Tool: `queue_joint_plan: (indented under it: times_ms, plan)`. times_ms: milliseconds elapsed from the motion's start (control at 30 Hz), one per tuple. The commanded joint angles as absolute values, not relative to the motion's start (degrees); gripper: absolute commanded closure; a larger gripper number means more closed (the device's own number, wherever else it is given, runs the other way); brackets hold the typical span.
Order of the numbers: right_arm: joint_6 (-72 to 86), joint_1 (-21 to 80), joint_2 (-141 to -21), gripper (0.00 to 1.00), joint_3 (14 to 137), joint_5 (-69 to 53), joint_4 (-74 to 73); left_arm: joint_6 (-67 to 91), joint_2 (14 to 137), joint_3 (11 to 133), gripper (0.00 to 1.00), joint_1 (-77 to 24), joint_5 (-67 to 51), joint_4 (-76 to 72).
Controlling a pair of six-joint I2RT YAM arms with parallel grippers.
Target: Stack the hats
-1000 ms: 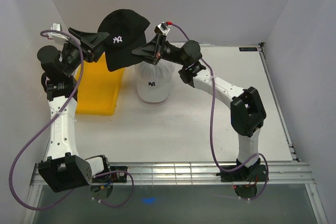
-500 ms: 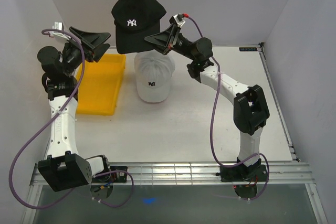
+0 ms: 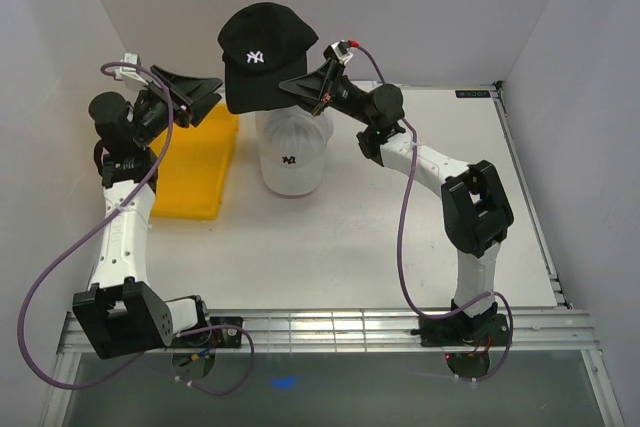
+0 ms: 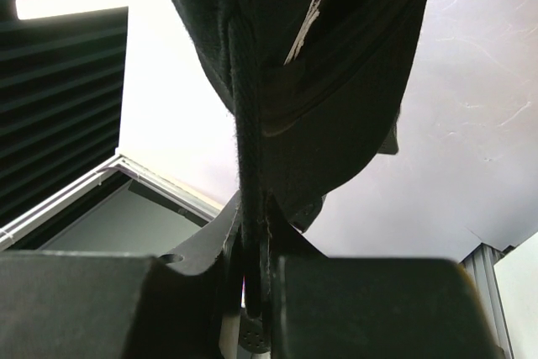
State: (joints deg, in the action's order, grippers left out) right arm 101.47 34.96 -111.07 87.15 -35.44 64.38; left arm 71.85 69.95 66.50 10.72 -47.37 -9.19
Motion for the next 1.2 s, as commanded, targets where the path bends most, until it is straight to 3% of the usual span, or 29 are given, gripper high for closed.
queue_joint_plan:
  times_ms: [0, 333, 600, 833, 1167]
  plan:
    - [101.95, 34.98, -108.81, 0.92, 87.1, -33.93, 71.72, 70.84, 70.49, 65.22, 0.34, 8.53, -47.46, -10.46]
    - [102.39, 34.89, -108.55, 0.92, 84.56, -34.1, 74.0, 69.61, 71.54, 64.42, 0.36, 5.36, -45.7, -9.84]
    - [102.31, 34.19, -108.02, 0.92, 79.91, -35.42, 75.76, 67.85, 73.47, 65.04, 0.55, 2.82, -44.3, -7.47]
    - [103.0, 32.52, -109.59, 0.92, 75.85, -38.14, 79.53, 65.66, 77.16, 64.51, 0.59, -1.03, -43.77, -7.65]
    - [106.87, 31.11, -118.56, 0.92, 80.42, -41.84, 82.88, 64.34, 82.61, 67.32, 0.69, -2.37, -43.68, -8.0]
